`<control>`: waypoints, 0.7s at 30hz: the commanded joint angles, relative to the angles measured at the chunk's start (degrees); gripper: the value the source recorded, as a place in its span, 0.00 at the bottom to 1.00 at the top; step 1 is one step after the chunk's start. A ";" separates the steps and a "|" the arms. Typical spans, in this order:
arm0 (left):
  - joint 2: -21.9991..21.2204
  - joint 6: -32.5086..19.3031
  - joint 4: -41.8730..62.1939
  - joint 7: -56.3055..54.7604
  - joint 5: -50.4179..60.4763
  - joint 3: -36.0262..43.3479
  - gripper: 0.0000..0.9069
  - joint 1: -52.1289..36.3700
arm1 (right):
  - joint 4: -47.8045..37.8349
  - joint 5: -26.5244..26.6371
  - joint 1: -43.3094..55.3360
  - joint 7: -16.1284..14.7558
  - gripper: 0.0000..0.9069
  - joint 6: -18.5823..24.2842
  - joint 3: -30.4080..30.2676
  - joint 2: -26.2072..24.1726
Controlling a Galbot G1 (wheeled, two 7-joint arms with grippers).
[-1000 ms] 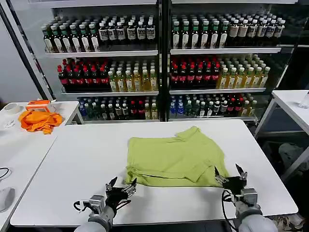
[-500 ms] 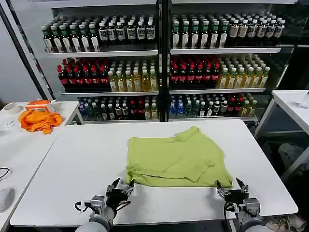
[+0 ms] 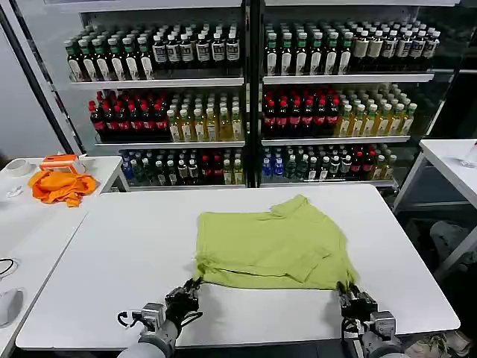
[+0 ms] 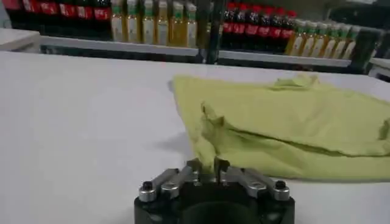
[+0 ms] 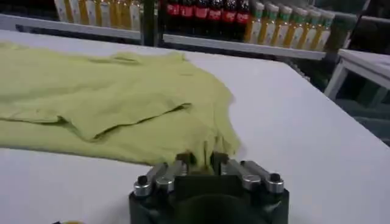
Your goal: Fold and organize the clothes.
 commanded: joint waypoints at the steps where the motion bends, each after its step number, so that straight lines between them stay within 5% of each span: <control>1: 0.79 0.01 -1.59 0.28 0.01 -0.72 0.03 1.43 | -0.20 0.32 -0.39 0.05 0.00 -0.36 0.48 -0.39; 21: 1.43 -1.23 -16.71 0.63 3.87 -4.28 0.02 20.85 | 11.38 -1.55 -13.82 -0.07 0.00 -0.58 2.41 -0.60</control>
